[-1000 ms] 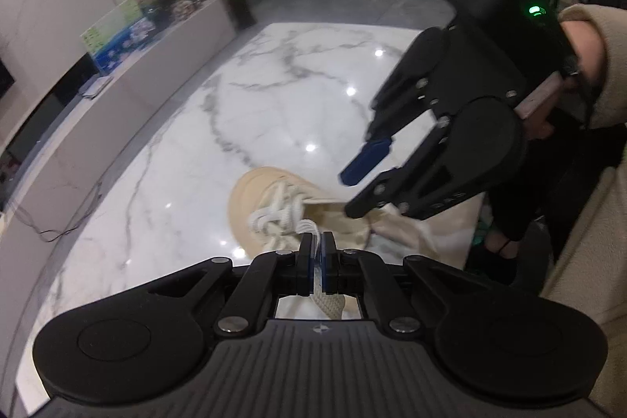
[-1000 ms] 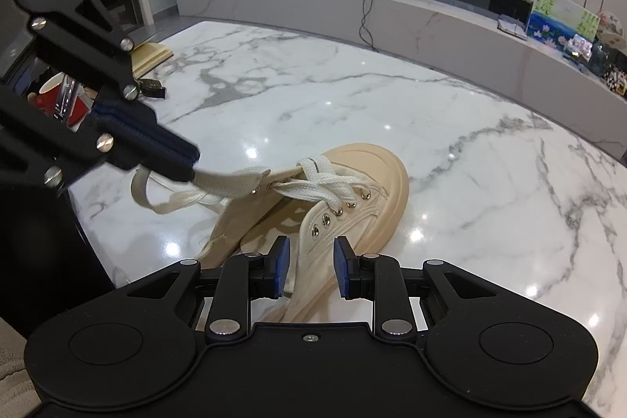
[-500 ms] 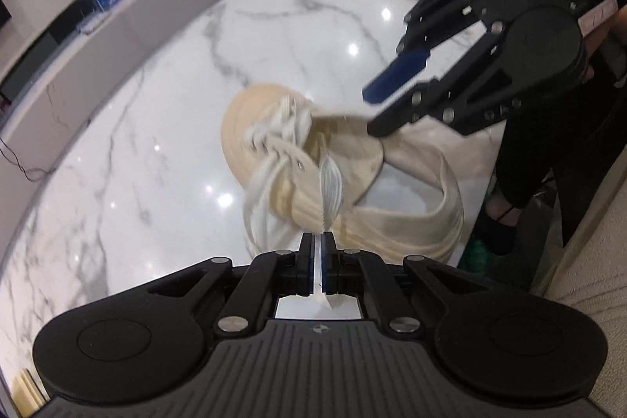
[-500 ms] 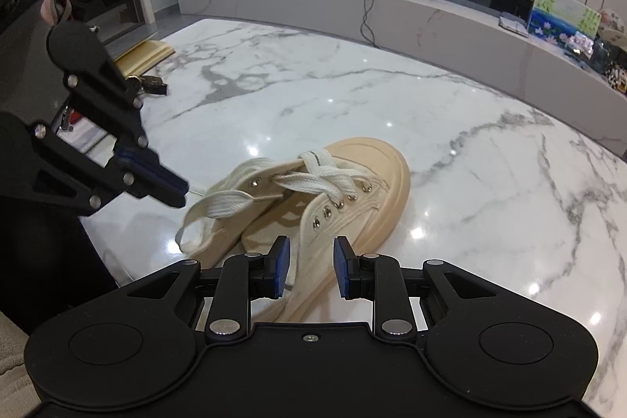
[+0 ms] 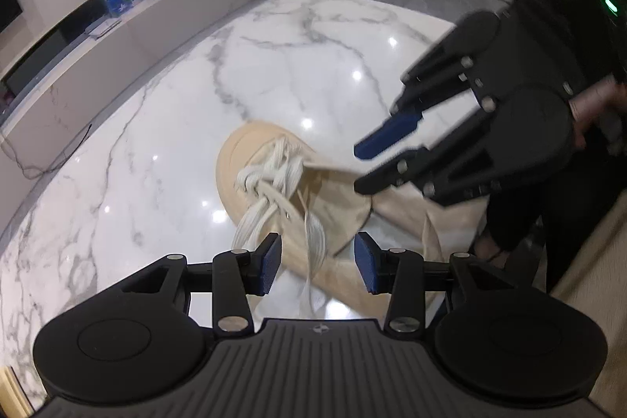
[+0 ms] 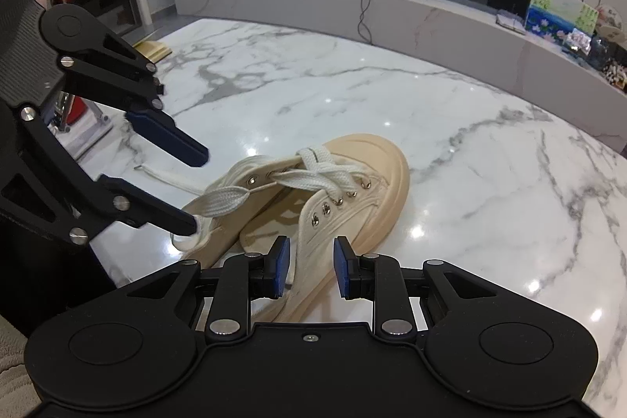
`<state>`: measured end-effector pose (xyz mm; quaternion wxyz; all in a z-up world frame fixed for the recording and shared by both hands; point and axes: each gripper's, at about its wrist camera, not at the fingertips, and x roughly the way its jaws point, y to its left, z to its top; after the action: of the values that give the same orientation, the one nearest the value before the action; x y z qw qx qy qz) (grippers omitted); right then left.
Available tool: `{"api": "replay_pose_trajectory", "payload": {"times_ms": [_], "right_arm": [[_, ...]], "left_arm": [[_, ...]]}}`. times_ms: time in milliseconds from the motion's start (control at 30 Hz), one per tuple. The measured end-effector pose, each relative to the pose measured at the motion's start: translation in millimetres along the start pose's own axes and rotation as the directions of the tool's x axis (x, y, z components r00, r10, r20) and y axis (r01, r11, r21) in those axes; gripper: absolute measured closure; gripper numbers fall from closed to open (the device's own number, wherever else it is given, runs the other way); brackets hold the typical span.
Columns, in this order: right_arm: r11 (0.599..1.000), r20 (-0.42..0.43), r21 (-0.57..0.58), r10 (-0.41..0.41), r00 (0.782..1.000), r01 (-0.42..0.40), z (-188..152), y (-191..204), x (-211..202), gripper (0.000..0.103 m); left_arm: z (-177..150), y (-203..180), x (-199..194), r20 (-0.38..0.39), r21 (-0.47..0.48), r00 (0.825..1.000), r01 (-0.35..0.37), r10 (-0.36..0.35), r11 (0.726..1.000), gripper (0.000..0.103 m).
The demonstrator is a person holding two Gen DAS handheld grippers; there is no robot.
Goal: Lace up shoes with both hands
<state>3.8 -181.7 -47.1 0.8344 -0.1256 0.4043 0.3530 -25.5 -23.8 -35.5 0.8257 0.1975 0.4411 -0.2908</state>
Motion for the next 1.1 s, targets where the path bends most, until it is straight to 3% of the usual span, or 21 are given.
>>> {"api": "replay_pose_trajectory", "payload": {"times_ms": [100, 167, 300, 400, 500, 633, 833, 1100], "right_arm": [[1.000, 0.006, -0.003, 0.008, 1.000, -0.008, 0, 2, -1, 0.080], [1.000, 0.009, -0.007, 0.013, 1.000, -0.013, -1, 3, -2, 0.080], [1.000, 0.018, 0.001, 0.016, 1.000, -0.016, -1, 3, -3, 0.080], [1.000, 0.027, 0.012, 0.011, 1.000, -0.012, 0, 2, -4, 0.081], [1.000, 0.035, 0.015, 0.007, 0.999, -0.008, 1, 1, -5, 0.090], [1.000, 0.036, 0.001, 0.014, 0.999, -0.015, 2, 4, -6, 0.095], [1.000, 0.034, -0.005, 0.008, 0.999, -0.008, 2, 5, -4, 0.098], [1.000, 0.036, 0.031, 0.005, 0.999, -0.006, 1, -3, -5, 0.102]], "left_arm": [[5, 2, 13, -0.030, -0.117, 1.000, -0.013, 0.009, 0.993, 0.069], [6, 2, 16, -0.038, -0.134, 0.999, -0.033, 0.028, 0.990, 0.080], [6, 1, 18, -0.046, -0.152, 0.997, -0.076, 0.069, 0.985, 0.092], [4, -1, 17, -0.045, -0.151, 0.996, -0.085, 0.079, 0.985, 0.093], [5, -6, 14, -0.042, -0.129, 0.995, -0.097, 0.092, 0.987, 0.096], [8, -11, 12, -0.034, -0.104, 0.994, -0.102, 0.099, 0.989, 0.098], [16, -20, 8, -0.020, -0.053, 0.997, -0.076, 0.075, 0.996, 0.098], [23, -21, 24, -0.064, -0.023, 0.995, -0.078, 0.076, 0.997, 0.098]]}}
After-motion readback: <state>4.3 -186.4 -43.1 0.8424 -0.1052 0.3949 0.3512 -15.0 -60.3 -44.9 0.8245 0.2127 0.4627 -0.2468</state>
